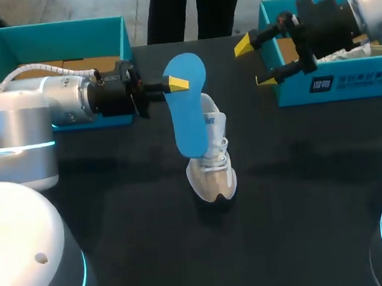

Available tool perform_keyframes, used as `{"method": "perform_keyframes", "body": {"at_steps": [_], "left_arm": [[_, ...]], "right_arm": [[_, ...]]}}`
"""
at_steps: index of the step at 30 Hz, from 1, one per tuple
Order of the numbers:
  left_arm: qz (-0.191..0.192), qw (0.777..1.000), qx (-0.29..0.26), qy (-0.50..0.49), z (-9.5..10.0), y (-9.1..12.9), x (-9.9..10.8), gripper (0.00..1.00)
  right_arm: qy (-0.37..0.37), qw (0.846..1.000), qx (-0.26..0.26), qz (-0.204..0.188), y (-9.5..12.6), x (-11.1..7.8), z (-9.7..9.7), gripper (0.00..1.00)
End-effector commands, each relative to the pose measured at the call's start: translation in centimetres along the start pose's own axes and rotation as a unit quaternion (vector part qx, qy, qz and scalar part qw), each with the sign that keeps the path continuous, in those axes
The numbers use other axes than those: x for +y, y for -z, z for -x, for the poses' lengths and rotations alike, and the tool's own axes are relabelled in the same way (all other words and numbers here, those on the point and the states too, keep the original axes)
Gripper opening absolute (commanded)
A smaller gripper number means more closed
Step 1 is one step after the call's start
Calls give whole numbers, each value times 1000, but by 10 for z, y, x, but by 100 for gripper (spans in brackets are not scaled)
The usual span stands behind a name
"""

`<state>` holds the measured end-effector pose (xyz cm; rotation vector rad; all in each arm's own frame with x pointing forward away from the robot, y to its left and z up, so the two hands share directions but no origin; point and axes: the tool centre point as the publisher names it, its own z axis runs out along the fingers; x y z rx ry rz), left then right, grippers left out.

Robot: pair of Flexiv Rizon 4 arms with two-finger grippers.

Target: Take the shoe out of the shoebox, open the shoe tongue, remove and reinsert the insole, then place the shoe into the shoebox

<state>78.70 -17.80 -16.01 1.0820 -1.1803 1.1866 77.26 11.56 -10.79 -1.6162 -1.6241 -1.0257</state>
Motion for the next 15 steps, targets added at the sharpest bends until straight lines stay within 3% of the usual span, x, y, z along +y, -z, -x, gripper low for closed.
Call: {"method": "perform_keyframes", "body": {"at_steps": [1,9,15], "left_arm": [[0,1000,-3,-2,3,-2,-5,0],[-5,1000,-2,0,6,-3,-12,0],[-5,1000,-6,0,7,-3,-13,0]], "right_arm": [[-3,996,-84,5,-5,2,-18,100],[2,989,-150,-2,-14,1,-40,100],[8,987,-160,-5,-18,-6,-45,100]]}}
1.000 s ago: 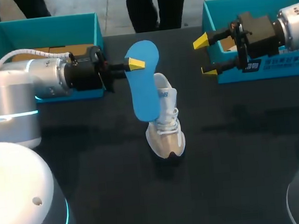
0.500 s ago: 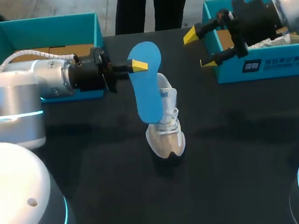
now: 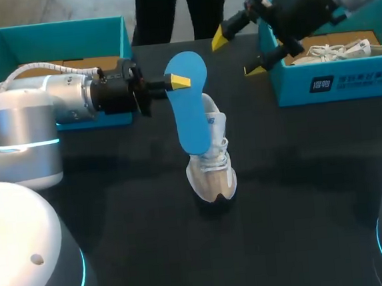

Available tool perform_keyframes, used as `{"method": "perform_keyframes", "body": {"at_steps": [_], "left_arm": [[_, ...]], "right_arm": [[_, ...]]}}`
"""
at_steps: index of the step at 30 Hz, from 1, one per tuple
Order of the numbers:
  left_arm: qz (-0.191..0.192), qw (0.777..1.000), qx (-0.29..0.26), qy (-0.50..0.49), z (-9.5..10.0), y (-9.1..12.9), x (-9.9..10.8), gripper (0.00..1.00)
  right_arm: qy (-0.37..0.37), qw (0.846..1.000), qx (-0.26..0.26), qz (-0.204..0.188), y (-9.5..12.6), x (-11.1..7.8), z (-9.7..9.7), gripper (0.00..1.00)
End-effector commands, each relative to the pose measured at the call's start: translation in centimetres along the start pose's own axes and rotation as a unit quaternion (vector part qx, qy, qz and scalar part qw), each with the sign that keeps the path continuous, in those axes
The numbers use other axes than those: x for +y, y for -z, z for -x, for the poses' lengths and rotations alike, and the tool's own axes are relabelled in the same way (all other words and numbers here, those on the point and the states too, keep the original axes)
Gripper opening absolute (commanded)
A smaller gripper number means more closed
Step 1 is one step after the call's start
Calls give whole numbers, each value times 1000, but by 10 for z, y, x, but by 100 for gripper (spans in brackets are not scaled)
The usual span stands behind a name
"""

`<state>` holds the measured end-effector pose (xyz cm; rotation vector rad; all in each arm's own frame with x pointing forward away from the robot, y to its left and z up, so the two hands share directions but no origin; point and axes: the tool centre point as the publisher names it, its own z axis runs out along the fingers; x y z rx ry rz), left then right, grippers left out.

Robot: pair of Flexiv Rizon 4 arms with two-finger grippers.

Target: Take the shoe out of the shoebox, open the shoe tongue, remove and reinsert the insole, then place the shoe into the shoebox

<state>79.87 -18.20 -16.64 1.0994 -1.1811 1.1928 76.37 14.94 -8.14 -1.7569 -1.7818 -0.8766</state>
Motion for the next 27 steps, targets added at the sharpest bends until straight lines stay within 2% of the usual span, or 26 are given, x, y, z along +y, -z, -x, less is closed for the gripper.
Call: {"method": "perform_keyframes", "body": {"at_steps": [1,19,22,27], "left_arm": [[3,1000,-1,0,0,0,-1,0],[3,1000,-1,0,0,0,-1,0],[3,1000,-1,0,0,0,-1,0],[3,1000,-1,0,0,0,-1,0]], "right_arm": [[-1,999,-53,-1,-2,2,-5,100],[-1,999,-53,-1,-2,2,-5,100],[32,993,-114,6,-10,8,-16,100],[58,983,-175,16,-24,9,-33,100]]}}
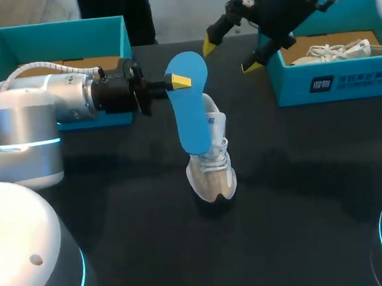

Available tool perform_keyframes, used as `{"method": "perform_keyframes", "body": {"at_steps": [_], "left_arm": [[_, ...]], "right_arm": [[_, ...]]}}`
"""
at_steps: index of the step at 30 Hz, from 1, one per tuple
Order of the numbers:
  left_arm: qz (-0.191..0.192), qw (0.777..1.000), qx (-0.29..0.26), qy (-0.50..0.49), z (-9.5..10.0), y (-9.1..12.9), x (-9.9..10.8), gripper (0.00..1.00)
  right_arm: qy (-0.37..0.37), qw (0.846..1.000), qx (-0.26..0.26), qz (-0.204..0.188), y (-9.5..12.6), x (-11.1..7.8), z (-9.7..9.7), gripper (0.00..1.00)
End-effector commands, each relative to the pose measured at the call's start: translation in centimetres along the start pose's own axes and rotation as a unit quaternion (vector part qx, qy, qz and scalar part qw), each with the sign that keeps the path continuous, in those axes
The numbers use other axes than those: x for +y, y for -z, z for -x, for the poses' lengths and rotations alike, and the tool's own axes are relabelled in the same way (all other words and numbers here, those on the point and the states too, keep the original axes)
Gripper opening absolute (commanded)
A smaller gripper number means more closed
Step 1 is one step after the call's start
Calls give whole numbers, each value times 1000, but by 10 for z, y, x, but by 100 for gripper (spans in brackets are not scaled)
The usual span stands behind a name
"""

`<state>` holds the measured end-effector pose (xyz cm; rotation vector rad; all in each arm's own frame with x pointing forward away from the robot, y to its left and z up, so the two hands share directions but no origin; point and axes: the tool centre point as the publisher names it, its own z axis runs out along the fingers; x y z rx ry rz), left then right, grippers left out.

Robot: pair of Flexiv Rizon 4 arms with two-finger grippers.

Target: Take the shoe out of the shoebox, open the shoe tongue, remove and reinsert the insole, then place the shoe into the shoebox

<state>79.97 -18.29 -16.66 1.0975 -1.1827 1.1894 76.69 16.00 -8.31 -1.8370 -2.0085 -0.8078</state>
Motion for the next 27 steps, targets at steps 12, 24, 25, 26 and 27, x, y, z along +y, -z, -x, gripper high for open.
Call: {"method": "perform_keyframes", "body": {"at_steps": [12,24,25,26,27], "left_arm": [[1,1000,-1,0,0,0,0,0],[1,1000,-1,0,0,0,0,0],[1,1000,-1,0,0,0,0,0],[1,1000,-1,0,0,0,0,0],[1,1000,-1,0,0,0,0,0]], "right_arm": [[2,986,-166,1,-21,-5,-54,100],[10,967,-253,-18,-41,-15,-66,100],[11,967,-254,-18,-43,-15,-65,100],[13,965,-259,-19,-44,-15,-65,100],[15,963,-267,-20,-45,-15,-66,100]]}}
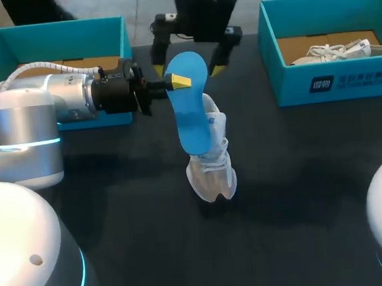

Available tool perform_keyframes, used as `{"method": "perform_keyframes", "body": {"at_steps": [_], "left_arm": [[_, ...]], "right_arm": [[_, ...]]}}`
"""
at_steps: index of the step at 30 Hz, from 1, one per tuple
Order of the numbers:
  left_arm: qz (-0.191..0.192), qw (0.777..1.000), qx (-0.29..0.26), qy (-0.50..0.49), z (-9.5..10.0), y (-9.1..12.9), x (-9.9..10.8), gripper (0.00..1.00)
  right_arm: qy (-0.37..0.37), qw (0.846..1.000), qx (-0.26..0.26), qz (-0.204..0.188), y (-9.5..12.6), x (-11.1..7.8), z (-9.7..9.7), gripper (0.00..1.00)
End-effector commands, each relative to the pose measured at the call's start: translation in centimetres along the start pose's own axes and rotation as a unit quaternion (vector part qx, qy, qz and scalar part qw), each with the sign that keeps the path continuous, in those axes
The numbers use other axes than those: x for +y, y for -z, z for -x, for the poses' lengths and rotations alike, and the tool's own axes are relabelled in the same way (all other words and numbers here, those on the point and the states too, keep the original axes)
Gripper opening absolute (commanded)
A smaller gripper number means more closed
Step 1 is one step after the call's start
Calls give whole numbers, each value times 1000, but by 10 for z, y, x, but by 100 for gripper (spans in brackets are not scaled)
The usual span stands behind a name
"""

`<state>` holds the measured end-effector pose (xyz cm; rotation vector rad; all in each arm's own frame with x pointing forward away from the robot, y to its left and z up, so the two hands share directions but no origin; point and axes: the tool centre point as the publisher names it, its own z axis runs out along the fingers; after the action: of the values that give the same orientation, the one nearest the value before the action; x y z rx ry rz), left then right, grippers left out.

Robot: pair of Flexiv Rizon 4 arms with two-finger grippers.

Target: Take the shoe out of the shoebox, open the shoe tongue, remove and reinsert the insole, then place the shoe into the shoebox

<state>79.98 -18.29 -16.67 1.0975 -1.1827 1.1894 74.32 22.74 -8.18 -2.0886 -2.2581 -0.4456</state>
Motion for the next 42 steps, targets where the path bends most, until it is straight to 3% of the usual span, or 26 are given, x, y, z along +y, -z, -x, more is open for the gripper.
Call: {"method": "perform_keyframes", "body": {"at_steps": [1,11,37,42], "left_arm": [[1,1000,-1,0,0,0,0,0],[1,1000,-1,0,0,0,0,0],[1,1000,-1,0,0,0,0,0],[1,1000,-1,0,0,0,0,0]], "right_arm": [[5,997,-76,-8,-7,8,-11,100],[14,995,-98,-5,-10,11,-14,100],[18,996,-91,-9,-11,11,-12,100],[24,998,-58,1,-3,7,3,100]]}}
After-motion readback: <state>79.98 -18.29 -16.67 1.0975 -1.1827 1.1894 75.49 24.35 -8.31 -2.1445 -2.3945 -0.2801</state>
